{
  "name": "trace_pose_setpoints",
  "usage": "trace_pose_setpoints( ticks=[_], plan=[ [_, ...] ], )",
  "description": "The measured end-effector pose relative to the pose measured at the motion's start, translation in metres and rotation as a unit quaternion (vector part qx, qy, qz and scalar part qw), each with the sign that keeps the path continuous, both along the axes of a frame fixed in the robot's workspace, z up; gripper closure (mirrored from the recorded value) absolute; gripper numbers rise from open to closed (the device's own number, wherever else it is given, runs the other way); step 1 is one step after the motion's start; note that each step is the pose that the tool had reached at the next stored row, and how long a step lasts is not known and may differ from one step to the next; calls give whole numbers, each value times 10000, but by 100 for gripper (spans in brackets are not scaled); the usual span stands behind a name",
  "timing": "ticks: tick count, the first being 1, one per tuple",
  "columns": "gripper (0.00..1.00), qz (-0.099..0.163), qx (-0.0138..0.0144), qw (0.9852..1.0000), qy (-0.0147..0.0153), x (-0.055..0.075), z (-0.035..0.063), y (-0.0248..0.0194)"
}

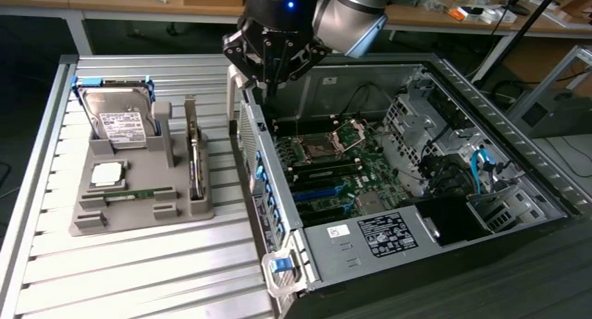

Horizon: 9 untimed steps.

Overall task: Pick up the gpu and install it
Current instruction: 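Reach for the gpu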

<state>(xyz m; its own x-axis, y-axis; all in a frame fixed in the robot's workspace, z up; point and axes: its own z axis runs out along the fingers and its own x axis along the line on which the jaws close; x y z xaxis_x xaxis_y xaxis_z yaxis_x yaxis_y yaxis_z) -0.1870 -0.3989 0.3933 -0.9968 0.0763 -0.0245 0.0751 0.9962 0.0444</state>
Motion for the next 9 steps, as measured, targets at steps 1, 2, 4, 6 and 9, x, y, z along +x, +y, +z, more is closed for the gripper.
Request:
trace_pose_setpoints(
  ticks=[1,2,4,6,9],
  plan=[
    [89,0,0,10000,0,-5,0,0],
    [89,1,0,10000,0,-8,0,0],
    [89,0,0,10000,0,-35,0,0],
    [89,0,0,10000,0,-63,0,0],
    [89,0,0,10000,0,-82,0,0]
  ],
)
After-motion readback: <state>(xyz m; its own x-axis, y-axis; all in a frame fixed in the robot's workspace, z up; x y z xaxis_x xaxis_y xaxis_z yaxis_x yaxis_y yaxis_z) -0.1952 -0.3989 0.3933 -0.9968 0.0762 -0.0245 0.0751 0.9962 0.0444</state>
